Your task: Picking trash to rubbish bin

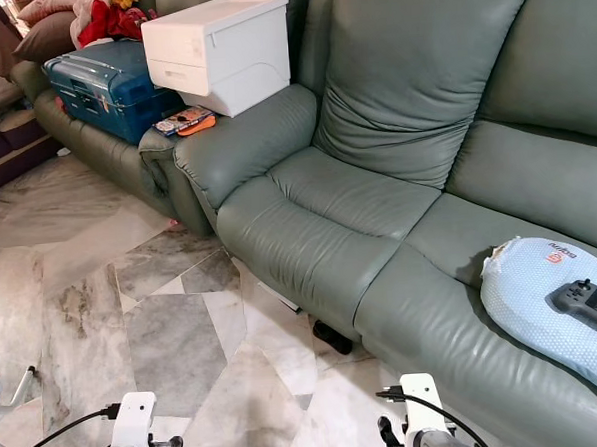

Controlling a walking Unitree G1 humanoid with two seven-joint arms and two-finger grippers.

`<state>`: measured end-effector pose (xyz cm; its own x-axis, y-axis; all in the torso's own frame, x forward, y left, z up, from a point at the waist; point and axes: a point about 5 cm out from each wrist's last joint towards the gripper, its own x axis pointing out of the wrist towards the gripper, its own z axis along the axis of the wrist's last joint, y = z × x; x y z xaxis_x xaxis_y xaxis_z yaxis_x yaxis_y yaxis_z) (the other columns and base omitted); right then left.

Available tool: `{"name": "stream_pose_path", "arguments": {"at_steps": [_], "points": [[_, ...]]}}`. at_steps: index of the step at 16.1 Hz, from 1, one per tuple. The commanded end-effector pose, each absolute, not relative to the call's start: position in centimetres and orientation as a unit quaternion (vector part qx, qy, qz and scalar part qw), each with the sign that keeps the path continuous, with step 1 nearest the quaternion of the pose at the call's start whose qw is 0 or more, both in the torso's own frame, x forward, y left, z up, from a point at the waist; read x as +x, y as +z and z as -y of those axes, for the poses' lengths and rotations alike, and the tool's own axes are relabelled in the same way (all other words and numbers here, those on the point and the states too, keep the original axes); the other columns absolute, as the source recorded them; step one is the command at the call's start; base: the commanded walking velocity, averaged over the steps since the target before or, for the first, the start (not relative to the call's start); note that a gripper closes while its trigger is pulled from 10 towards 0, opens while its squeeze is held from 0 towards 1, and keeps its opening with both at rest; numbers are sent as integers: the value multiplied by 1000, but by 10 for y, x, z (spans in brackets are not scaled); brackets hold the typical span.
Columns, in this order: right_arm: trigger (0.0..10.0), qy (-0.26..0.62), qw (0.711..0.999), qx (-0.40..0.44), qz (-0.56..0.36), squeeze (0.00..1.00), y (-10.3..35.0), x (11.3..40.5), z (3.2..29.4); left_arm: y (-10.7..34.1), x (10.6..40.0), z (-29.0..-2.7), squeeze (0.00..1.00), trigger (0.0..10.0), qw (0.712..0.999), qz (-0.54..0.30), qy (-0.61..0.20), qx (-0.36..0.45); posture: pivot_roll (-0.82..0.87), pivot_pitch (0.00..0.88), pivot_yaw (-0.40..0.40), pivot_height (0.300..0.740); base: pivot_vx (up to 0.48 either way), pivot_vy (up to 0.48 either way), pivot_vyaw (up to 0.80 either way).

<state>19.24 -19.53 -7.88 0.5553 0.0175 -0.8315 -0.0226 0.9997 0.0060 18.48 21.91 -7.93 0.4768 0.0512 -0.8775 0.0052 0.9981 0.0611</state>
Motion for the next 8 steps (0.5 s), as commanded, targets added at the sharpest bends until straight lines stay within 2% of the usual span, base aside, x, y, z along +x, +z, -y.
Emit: {"name": "stream_pose_path", "arguments": {"at_steps": [1, 6, 7, 8], "points": [[10000, -12, 923, -9, -383, 0, -36, 265, 177, -32, 263, -211, 0, 10000, 921, -384, 62, -11, 78, 0, -43, 740, 0, 0, 0], [10000, -12, 923, -9, -383, 0, -36, 265, 177, -32, 263, -211, 0, 10000, 921, -384, 62, -11, 78, 0, -43, 740, 0, 0, 0], [10000, -14, 923, -7, -384, 0, -38, 262, 176, -33, 262, -211, 0, 10000, 920, -389, 53, -8, 14, 0, 41, 740, 0, 0, 0], [10000, -14, 921, 0, -389, 0, -45, 254, 171, -36, 256, -218, 0, 10000, 915, -400, 50, 0, 11, 0, 43, 740, 0, 0, 0]]}}
